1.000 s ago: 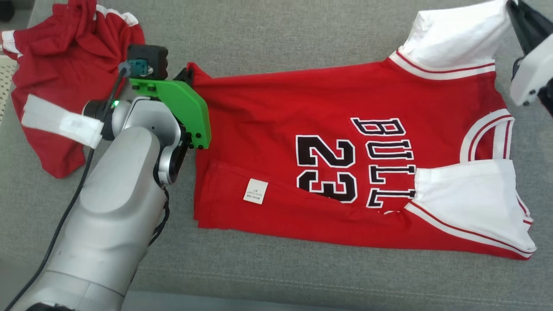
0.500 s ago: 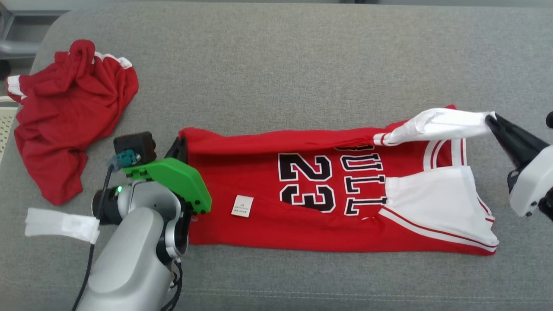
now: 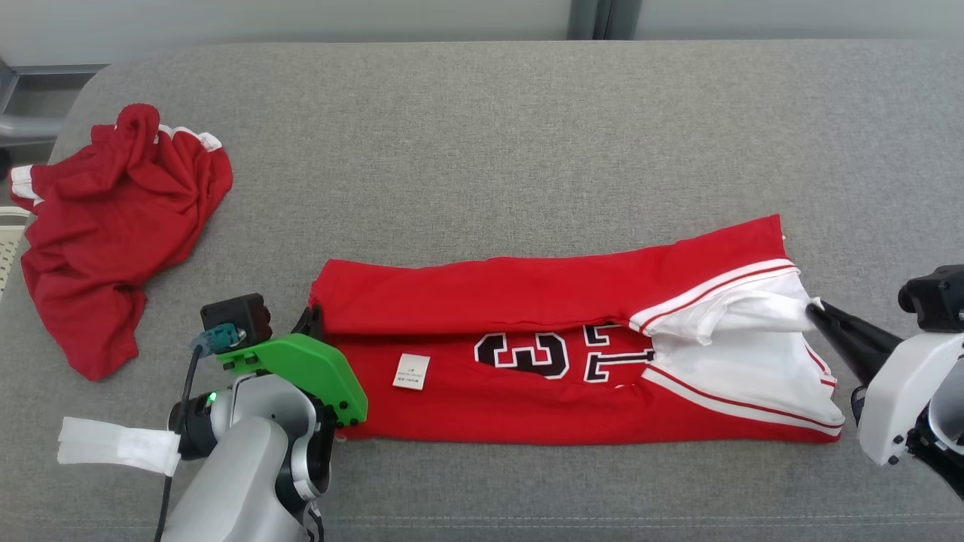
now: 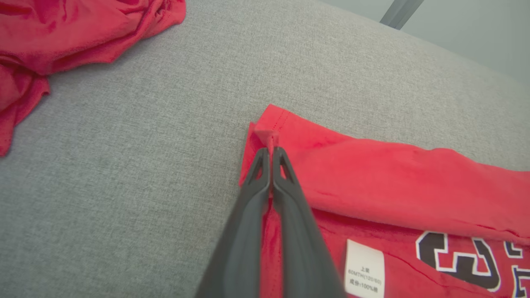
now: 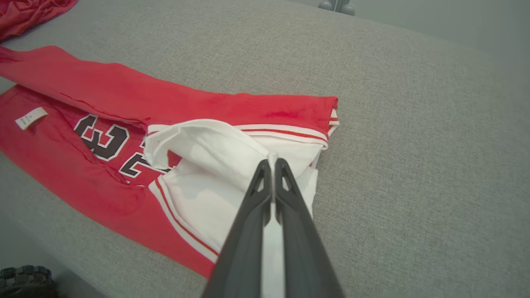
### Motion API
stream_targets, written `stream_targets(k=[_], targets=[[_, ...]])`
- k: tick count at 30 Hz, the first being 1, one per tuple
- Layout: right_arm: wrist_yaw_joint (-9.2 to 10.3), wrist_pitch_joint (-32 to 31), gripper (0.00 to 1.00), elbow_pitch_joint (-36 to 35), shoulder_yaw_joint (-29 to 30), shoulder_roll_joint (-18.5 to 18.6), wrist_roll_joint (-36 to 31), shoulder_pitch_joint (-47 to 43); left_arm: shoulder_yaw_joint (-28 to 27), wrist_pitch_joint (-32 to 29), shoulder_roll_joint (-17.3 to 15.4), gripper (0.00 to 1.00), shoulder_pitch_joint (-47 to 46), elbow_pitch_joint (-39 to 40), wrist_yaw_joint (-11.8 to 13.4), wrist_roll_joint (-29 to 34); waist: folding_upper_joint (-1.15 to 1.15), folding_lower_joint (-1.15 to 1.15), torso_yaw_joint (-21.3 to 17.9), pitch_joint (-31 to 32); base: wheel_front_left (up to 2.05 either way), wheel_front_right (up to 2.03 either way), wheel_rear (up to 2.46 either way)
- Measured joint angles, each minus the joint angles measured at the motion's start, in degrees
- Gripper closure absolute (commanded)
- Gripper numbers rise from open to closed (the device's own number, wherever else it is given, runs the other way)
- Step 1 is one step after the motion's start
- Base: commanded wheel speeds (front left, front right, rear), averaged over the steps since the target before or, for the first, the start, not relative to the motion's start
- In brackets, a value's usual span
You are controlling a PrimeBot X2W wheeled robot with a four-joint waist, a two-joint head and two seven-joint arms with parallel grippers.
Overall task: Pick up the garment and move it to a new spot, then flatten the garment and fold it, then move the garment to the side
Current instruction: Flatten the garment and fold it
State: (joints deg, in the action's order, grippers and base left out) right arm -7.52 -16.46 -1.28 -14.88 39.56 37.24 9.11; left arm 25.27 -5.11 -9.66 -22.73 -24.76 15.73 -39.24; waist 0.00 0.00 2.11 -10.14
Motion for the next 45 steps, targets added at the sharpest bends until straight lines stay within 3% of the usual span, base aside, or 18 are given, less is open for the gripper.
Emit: stream_targets(k=[12, 13, 14, 15, 18, 27, 31, 37, 45], targets=[[0.0, -4.9, 0.97, -1.7, 0.2, -1.7, 0.3, -4.7, -0.6, 1.8, -0.1, 0.0, 2.2, -1.8, 1.4, -0.5, 0.0, 0.0, -0.1, 0.7, 0.0, 0.0, 0.0], [0.0, -5.0, 0.79, -1.7, 0.4, -2.0, 0.3, -5.1, -0.7, 2.3, -0.3, 0.0, 2.5, -1.7, 1.4, -0.5, 0.0, 0.0, -0.1, 0.8, 0.0, 0.0, 0.0], [0.0, -5.4, 0.2, -1.7, 0.4, -2.2, 0.4, -5.5, -0.8, 2.8, -0.5, 0.0, 2.7, -1.6, 1.4, -0.4, 0.0, 0.0, 0.0, 0.9, 0.0, 0.0, 0.0], [0.0, -5.8, 0.0, -1.6, 0.4, -2.4, 0.4, -6.0, -0.8, 3.0, -0.8, 0.0, 2.9, -1.4, 1.4, -0.2, 0.0, 0.0, 0.1, 1.1, 0.0, 0.0, 0.0], [0.0, -8.2, 0.0, -0.8, 0.6, -2.9, 0.6, -7.9, -0.6, 4.5, -2.0, 0.0, 3.6, -0.5, 0.9, 0.3, 0.0, 0.0, 0.2, 1.5, 0.0, 0.0, 0.0], [0.01, -3.0, 0.0, 0.2, 3.4, -6.9, -4.3, -9.0, 0.6, 14.2, -5.2, 0.0, 6.2, 4.3, -2.3, 4.2, 0.0, 0.0, 0.8, 3.8, 0.0, 0.0, 0.0], [0.01, 2.2, 0.0, 1.6, 6.3, -12.2, -7.8, -9.0, 0.4, 18.1, -6.0, 0.0, 8.1, 5.8, -2.8, 5.7, 0.0, 0.0, 1.1, 5.2, 0.0, 0.0, 0.0], [0.03, 9.8, 0.0, 5.4, 11.9, -22.8, -14.2, -9.2, -1.6, 19.9, -6.3, 0.0, 11.1, 8.9, -4.2, 7.9, 0.0, 0.0, 1.3, 7.1, 0.0, 0.0, 0.0], [0.02, 17.5, 0.0, 9.7, 14.9, -33.7, -20.4, -7.9, -8.9, 20.1, -3.4, 0.0, 17.0, 15.2, -7.8, 13.3, 0.0, 0.0, 1.0, 8.9, 0.0, 0.0, 0.0]])
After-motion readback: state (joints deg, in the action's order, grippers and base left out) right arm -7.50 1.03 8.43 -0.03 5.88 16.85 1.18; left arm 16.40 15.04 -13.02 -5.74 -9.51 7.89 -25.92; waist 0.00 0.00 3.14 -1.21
